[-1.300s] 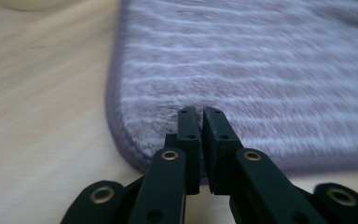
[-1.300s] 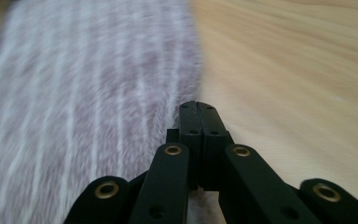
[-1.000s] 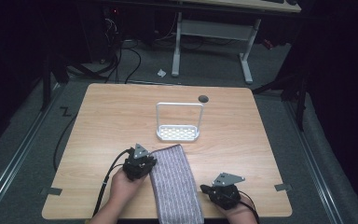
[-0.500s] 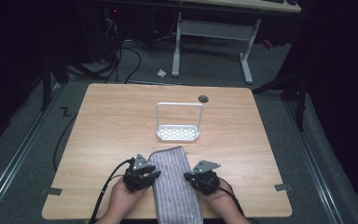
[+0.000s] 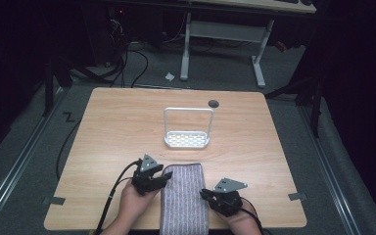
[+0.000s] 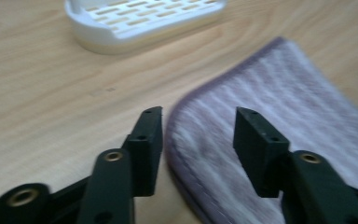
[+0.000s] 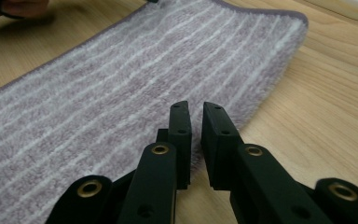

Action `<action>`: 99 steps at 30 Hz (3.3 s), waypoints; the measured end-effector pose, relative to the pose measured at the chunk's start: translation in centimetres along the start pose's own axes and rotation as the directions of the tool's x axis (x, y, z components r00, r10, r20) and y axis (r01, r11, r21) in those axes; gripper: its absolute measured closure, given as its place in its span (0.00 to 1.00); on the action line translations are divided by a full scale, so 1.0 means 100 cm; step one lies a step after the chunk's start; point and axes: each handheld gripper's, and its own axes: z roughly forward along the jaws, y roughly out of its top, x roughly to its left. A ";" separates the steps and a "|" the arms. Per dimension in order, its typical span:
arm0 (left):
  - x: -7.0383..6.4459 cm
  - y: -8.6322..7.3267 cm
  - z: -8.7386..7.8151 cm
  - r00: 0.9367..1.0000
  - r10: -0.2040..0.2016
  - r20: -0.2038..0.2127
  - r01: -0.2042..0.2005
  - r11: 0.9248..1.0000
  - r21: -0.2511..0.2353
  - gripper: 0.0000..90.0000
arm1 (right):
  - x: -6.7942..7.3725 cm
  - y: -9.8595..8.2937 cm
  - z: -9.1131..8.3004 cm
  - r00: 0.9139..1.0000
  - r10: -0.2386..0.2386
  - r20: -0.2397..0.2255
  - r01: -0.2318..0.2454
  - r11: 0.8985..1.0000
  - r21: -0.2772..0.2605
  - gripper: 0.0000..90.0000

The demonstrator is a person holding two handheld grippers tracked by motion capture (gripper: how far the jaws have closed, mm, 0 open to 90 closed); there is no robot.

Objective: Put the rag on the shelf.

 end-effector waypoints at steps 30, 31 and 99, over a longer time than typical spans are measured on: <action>-0.001 -0.009 0.013 0.990 -0.123 0.069 0.121 0.992 0.039 0.86 | -0.029 0.033 0.051 0.968 0.178 0.176 -0.180 0.984 -0.006 0.74; -0.001 -0.009 0.013 0.990 -0.123 0.070 0.121 0.992 0.039 0.86 | -0.028 0.033 0.052 0.968 0.182 0.174 -0.183 0.983 -0.011 0.77; -0.038 0.126 -0.114 0.992 0.094 -0.086 -0.127 0.805 -0.579 0.90 | -0.002 0.162 -0.067 0.947 0.092 0.308 0.117 0.793 -0.598 0.93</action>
